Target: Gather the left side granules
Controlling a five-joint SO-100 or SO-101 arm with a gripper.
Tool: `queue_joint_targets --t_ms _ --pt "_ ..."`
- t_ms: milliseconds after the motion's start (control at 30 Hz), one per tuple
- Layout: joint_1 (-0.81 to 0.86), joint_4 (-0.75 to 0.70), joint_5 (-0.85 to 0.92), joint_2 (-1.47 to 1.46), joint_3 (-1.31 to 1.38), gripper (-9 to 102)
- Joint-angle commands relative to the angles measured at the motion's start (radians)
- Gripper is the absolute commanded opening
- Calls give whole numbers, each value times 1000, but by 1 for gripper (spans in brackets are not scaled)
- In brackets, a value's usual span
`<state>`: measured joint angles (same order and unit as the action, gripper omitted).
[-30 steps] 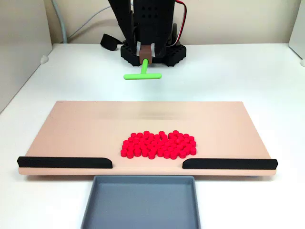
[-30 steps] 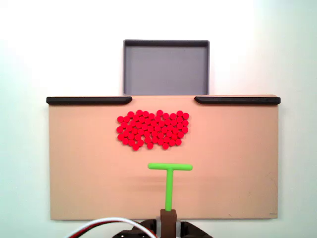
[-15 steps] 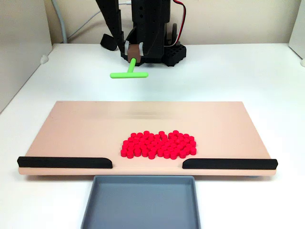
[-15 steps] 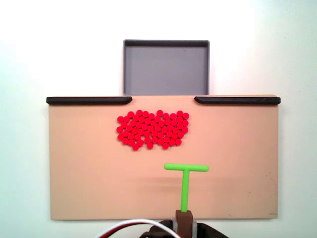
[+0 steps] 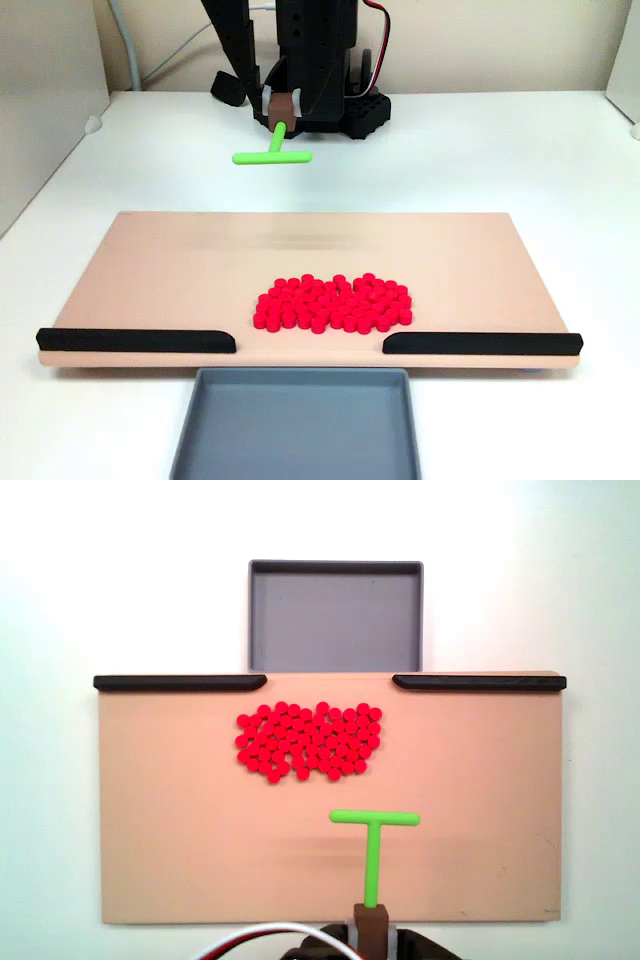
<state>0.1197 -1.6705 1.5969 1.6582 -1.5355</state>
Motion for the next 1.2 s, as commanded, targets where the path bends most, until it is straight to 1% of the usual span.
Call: queue_joint_targets --t_ms 0,1167 --pt "2 3 3 46 21 0" --pt "-23 3 -31 55 21 0"
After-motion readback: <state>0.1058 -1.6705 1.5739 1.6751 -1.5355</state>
